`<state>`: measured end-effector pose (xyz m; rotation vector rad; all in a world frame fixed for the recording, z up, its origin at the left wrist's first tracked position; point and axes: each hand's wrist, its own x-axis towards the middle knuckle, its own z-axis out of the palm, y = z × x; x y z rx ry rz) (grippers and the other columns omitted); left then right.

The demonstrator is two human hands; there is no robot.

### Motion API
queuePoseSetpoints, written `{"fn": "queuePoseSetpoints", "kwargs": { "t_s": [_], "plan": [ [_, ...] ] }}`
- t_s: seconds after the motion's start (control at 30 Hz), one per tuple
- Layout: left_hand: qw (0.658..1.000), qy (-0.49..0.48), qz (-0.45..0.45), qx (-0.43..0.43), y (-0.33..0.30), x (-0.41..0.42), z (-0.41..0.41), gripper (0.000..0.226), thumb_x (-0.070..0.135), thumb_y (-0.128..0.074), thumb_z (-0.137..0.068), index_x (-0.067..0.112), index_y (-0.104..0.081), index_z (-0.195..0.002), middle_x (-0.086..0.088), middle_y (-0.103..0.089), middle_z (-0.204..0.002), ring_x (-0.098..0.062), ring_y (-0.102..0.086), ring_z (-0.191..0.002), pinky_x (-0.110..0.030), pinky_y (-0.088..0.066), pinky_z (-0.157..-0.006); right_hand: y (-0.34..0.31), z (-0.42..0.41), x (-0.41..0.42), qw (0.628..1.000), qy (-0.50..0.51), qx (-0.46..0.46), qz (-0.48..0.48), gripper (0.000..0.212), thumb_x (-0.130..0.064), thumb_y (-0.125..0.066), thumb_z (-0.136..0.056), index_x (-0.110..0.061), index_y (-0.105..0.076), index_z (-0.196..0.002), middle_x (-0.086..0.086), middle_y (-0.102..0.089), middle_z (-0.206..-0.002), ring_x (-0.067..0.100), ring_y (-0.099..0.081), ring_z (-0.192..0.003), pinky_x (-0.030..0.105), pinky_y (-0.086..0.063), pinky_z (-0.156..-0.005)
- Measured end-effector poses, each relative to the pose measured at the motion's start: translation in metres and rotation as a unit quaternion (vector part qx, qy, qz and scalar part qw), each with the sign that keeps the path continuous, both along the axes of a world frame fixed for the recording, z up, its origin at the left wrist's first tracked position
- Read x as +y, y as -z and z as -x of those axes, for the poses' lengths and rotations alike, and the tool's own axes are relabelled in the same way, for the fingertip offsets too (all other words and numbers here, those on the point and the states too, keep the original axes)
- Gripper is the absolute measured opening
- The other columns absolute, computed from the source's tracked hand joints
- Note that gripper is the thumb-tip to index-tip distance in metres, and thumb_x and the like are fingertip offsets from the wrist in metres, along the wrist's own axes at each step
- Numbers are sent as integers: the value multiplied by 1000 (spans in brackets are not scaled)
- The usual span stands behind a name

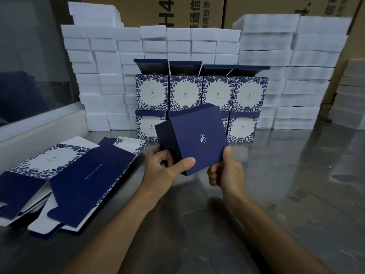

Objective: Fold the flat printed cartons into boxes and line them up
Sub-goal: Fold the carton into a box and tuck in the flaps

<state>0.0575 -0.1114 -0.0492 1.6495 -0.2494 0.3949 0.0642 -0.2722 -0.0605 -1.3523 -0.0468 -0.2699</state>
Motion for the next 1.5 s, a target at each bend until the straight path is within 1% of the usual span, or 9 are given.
{"fn": "queuePoseSetpoints", "kwargs": {
  "t_s": [0.17, 0.27, 0.37, 0.57, 0.8, 1.0, 1.2, 1.33, 1.5],
  "plan": [
    [996, -4, 70, 52, 1, 14, -8, 81, 57, -74, -48, -10, -57, -90, -12, -60, -77, -14, -58, -69, -26, -43, -53, -3, -3, -4, 1000, 21, 3, 13, 64, -43, -51, -102, -21, -47, -42, -1, -45, -45, 11, -38, -40, 21, -34, -42],
    [982, 13, 144, 124, 1, 21, -12, 59, 59, -74, -47, 17, -69, -89, 3, -66, -74, -13, -58, -65, -28, -41, -53, -3, -6, -11, 997, 74, 10, -34, 50, -44, -60, -98, -19, -45, -57, -3, -42, -49, 11, -35, -44, 24, -31, -45],
    [965, 71, 196, 159, -1, 22, -12, 60, 59, -74, -52, 21, -65, -96, 0, -62, -74, -17, -56, -61, -28, -36, -49, -1, -7, -13, 996, 82, 4, 32, 32, -48, -68, -89, -19, -57, -82, -4, -62, -74, 6, -54, -59, 21, -42, -53],
    [931, 115, 277, 206, 1, 22, -11, 68, 51, -69, -70, 10, -63, -124, -20, -69, -114, -36, -67, -94, -46, -56, -67, -6, -6, -13, 997, -67, -4, -39, 117, -51, -85, -52, -43, -23, -152, -1, -75, -115, 17, -74, -99, 38, -61, -78],
    [941, -58, 309, 122, -6, 17, -14, 39, 30, -73, -85, 16, -49, -111, -10, -68, -107, -20, -72, -81, -40, -61, -64, -6, 6, -9, 992, -36, -88, 89, 94, -39, -90, -54, -49, -39, -132, -9, -59, -121, 6, -72, -90, 20, -58, -66],
    [941, -163, 292, 46, -10, 23, -14, 19, 23, -76, -84, 23, -57, -84, -14, -67, -96, -24, -63, -80, -41, -54, -68, -1, 6, -3, 984, 1, -111, 140, 46, -11, -80, -83, -29, -47, -108, 26, -64, -95, 22, -54, -62, 45, -54, -64],
    [940, -157, 302, -7, -15, 23, -11, 11, 23, -66, -88, 20, -74, -80, -1, -72, -85, -20, -66, -85, -40, -55, -78, 9, -1, 0, 975, 29, -132, 177, 43, -15, -83, -82, -37, -48, -95, 6, -69, -84, 26, -61, -61, 38, -55, -57],
    [976, -130, 170, -47, -12, 10, -4, 42, 53, -74, -70, 33, -69, -106, 3, -67, -116, -10, -64, -106, -34, -55, -91, 15, -1, 5, 963, 17, -152, 223, 39, -20, -81, -83, -38, -48, -94, 14, -67, -80, 37, -65, -66, 47, -54, -62],
    [973, -191, 91, -86, -4, 5, -4, 76, 56, -85, -54, 38, -49, -119, 6, -30, -131, 26, -48, -89, -1, -46, -66, 16, 4, 9, 946, -48, -190, 258, 30, -21, -72, -86, -35, -52, -102, 10, -61, -78, 29, -60, -61, 38, -52, -56]
  ]
}}
